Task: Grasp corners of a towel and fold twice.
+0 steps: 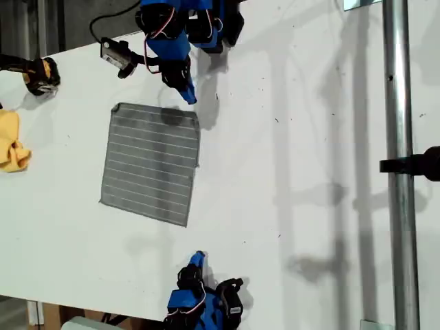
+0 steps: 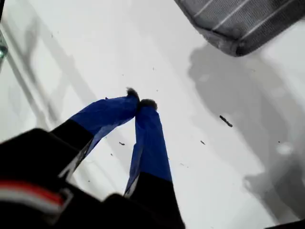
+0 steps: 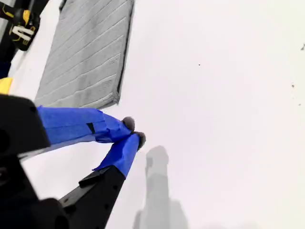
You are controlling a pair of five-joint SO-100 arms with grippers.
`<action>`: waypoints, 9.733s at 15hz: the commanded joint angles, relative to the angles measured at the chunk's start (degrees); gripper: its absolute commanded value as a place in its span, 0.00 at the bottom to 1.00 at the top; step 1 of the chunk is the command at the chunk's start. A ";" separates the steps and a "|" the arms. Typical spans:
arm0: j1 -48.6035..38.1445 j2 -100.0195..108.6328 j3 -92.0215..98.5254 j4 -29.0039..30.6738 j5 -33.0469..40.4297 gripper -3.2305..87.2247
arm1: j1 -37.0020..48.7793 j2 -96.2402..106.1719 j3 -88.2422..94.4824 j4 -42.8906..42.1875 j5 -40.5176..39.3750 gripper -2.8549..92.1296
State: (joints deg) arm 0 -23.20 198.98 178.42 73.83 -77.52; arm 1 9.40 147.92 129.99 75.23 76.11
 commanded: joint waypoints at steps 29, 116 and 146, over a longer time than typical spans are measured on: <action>-0.62 0.18 0.26 0.26 -1.23 0.02 | 13.36 -43.42 -43.15 16.00 -45.62 0.38; -13.71 -130.34 -97.29 -0.44 55.72 0.38 | 13.27 -60.38 -28.30 -6.42 -45.53 0.03; 6.77 -94.39 -84.73 8.70 32.52 0.01 | -8.88 -48.43 -40.17 10.90 -32.61 0.03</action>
State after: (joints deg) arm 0 -16.26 97.21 90.18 85.69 -42.71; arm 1 -0.26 98.88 93.08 85.08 42.19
